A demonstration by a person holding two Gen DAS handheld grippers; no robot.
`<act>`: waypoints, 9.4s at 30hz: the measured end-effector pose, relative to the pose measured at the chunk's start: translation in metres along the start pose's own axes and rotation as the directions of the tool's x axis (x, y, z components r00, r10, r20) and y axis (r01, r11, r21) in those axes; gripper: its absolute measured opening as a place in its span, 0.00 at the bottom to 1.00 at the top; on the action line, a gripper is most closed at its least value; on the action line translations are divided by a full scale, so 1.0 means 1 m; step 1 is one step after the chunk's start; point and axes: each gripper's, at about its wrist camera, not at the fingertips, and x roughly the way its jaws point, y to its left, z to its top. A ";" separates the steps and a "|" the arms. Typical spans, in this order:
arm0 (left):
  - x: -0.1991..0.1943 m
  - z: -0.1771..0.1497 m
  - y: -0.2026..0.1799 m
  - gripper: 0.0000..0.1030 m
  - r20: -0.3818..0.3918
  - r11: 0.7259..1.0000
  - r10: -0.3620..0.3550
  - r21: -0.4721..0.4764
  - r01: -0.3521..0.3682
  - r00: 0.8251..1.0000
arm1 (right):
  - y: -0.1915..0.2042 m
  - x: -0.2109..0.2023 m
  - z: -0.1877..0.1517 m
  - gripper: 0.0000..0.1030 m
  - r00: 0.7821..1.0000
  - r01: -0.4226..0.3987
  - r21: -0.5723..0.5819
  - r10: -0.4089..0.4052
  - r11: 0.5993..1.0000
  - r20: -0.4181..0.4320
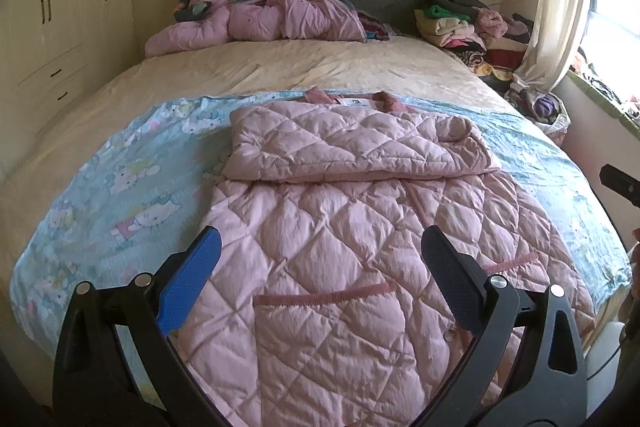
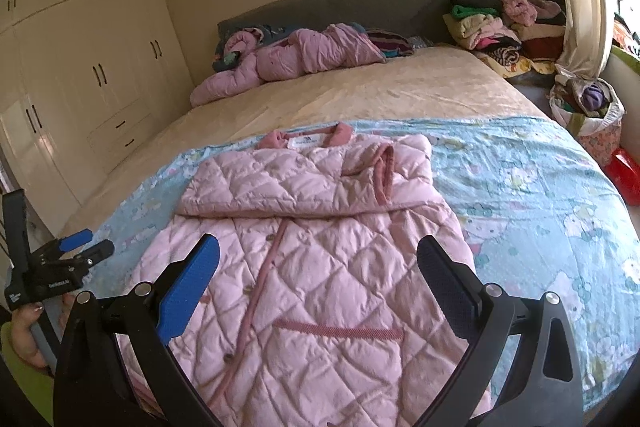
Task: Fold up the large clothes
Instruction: 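Move both grippers back along the jacket toward its hem, then lower both grippers to the ribbed hem edge of the jacket, then close the left gripper on the hem while the right gripper closes on it too, then lift the hem with both grippers and fold it toward the collar, then lay the hem down near the collar and open both grippers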
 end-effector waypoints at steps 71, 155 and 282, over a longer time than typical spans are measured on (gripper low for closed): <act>0.022 -0.142 0.092 0.54 -0.327 0.981 -0.093 -0.190 0.031 0.940 | -0.072 0.004 -0.113 0.96 0.945 0.128 0.042 -0.109 0.991 -0.308; -0.041 -0.035 0.079 0.11 0.068 0.991 -0.023 -0.132 0.031 0.997 | -0.088 -0.045 -0.035 0.14 0.978 -0.204 0.119 0.198 0.972 0.060; 0.206 0.133 0.096 0.91 0.113 0.979 0.122 -0.178 -0.100 0.986 | -0.066 0.291 0.090 0.96 0.989 0.061 0.035 -0.056 0.998 -0.134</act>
